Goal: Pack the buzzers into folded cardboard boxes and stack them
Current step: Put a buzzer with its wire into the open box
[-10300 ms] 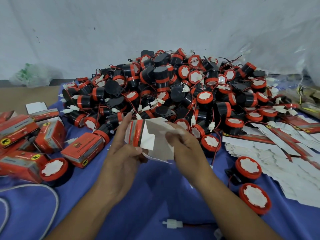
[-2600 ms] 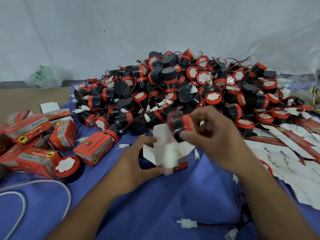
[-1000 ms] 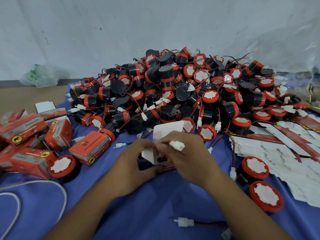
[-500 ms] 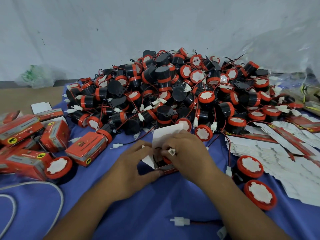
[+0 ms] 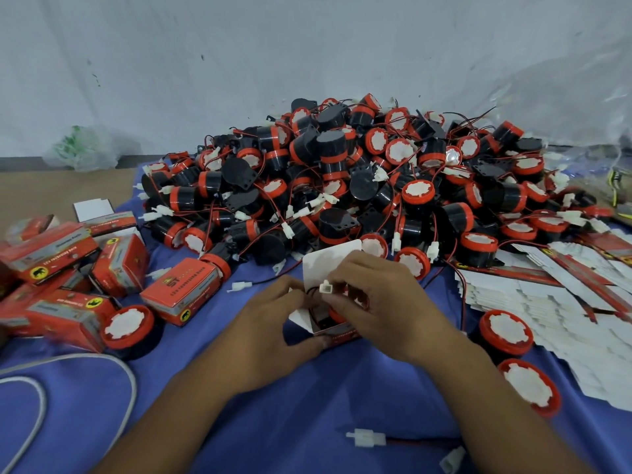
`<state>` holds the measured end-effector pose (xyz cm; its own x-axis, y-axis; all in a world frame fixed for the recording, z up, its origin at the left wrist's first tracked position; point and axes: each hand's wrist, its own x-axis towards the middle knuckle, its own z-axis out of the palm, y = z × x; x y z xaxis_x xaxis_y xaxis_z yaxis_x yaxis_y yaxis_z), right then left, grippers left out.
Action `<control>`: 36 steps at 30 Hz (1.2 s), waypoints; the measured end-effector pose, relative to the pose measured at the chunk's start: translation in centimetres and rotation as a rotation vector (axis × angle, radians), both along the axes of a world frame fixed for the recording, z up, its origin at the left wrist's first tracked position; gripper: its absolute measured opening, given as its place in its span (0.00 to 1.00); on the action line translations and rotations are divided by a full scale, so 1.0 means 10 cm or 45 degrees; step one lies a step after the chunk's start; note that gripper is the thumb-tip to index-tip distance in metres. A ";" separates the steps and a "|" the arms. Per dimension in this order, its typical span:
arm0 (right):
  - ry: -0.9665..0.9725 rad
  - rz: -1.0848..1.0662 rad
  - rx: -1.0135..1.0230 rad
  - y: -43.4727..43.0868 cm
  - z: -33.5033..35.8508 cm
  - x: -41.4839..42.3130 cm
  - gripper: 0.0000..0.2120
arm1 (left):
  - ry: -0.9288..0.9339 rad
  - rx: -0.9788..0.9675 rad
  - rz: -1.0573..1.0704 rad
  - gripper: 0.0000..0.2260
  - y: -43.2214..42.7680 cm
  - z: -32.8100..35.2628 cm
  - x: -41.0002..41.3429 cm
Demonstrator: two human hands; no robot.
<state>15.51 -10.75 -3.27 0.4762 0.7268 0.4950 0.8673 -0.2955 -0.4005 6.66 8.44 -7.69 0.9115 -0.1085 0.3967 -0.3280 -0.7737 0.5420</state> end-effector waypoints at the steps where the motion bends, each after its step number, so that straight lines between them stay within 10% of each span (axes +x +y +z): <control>1: 0.007 -0.001 -0.043 0.01 -0.01 -0.01 0.05 | -0.005 0.017 0.001 0.20 0.00 0.00 0.00; 12: 0.128 -0.041 -0.464 0.04 0.00 -0.02 0.11 | -0.037 0.022 -0.056 0.21 -0.02 -0.03 0.01; 36: 0.531 -0.242 -0.037 0.06 -0.10 0.01 0.08 | 0.071 -0.403 0.158 0.10 -0.15 0.07 -0.01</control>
<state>15.63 -10.19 -4.25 0.7569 0.6179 0.2129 0.5627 -0.4504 -0.6932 6.56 6.97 -7.02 0.9312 0.1253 0.3423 -0.2050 -0.5963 0.7761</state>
